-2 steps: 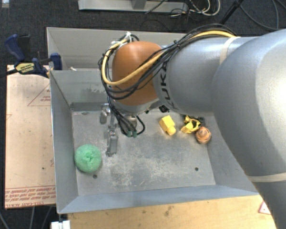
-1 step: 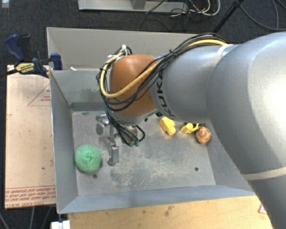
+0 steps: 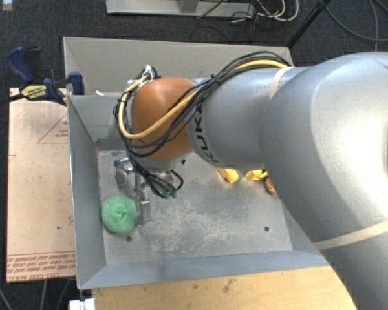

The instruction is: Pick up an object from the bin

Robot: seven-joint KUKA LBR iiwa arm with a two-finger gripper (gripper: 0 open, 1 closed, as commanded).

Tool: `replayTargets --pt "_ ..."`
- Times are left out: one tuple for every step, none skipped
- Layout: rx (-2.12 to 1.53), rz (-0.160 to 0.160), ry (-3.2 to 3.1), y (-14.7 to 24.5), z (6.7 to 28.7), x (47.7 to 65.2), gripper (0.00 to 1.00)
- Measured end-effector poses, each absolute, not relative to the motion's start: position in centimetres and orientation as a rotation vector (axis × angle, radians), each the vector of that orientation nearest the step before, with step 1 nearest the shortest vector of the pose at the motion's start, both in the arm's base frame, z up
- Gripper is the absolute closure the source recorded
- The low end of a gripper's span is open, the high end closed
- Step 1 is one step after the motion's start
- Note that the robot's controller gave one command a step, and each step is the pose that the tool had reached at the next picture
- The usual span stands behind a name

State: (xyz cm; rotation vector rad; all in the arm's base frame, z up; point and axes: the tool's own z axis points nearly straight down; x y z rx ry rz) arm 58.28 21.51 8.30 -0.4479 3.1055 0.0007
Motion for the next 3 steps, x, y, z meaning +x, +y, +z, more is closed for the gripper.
replayTargets --pt "-0.683 0.003 3.066 24.1 7.0 57.3 1.0" --pt "-0.683 0.003 3.065 24.1 7.0 57.3 1.0" --pt "-0.664 0.003 3.064 24.2 22.7 58.4 1.0"
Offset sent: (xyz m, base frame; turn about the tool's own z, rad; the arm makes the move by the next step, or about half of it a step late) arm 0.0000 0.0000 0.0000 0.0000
